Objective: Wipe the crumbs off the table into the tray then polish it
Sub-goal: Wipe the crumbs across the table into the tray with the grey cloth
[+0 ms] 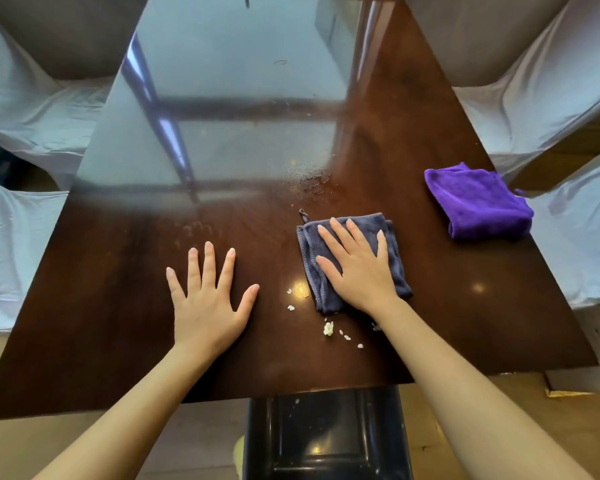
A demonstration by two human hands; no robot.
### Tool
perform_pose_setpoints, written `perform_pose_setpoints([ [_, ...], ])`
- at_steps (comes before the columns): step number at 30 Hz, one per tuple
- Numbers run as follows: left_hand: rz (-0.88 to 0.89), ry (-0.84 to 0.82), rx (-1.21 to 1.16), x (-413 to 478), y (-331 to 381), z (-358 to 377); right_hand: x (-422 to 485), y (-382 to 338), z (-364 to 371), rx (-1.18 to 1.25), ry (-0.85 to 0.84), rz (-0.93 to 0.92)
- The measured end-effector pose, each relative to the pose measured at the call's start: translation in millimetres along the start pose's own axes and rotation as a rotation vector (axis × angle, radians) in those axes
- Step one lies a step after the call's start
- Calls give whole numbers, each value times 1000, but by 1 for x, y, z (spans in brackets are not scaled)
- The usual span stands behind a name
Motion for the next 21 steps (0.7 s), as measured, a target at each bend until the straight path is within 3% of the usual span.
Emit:
perform_pose_setpoints([
  [11, 37, -3, 15, -2, -7, 0, 33, -43, 6, -24, 36, 474],
  [21, 54, 32, 21, -4, -8, 2, -3, -63, 12, -72, 7, 273],
])
Point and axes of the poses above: each hand's wrist, its own x-axis towards the middle knuckle, its own z-axis out of the palm, y = z × x, the point moved 1 cm from there along x, towards the middle knuckle, and after that the axes turned 8 degrees about y, right-handed, at the moved point
